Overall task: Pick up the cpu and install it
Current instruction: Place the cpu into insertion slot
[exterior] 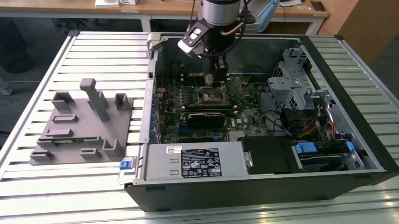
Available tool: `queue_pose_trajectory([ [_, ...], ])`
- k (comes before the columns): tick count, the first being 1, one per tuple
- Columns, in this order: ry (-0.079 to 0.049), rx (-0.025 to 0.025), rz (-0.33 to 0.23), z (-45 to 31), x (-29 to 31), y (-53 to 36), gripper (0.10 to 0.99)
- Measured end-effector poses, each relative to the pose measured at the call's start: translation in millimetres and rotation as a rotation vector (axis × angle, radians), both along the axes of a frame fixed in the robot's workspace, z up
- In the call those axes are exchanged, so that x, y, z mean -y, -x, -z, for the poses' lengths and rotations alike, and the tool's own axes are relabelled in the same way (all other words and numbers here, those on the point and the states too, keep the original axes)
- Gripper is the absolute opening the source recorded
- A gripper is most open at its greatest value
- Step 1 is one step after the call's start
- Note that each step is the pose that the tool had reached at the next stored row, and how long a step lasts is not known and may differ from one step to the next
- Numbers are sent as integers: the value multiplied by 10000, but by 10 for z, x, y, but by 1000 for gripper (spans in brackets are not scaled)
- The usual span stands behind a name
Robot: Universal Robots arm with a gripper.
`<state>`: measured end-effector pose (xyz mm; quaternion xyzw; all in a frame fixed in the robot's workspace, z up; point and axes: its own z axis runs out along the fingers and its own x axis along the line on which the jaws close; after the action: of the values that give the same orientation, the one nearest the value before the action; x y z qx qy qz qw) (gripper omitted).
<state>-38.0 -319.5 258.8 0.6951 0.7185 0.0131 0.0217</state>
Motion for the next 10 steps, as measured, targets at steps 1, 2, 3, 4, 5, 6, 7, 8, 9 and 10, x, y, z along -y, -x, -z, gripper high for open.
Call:
queue_pose_trajectory([
  [1,-1,1,13,18,0,0,541],
  [2,-1,1,20,36,-1,-1,541],
  [3,0,1,21,54,-1,-2,541],
  [4,0,0,23,72,-2,-3,541],
  [5,-1,1,24,90,-2,-5,541],
  [6,-2,1,24,108,-3,-7,541],
  [7,-2,1,25,126,-3,-8,541],
  [8,-1,1,26,146,-3,-9,541],
  [9,0,0,27,164,-3,-9,541],
  [10,-1,1,29,182,-3,-9,541],
])
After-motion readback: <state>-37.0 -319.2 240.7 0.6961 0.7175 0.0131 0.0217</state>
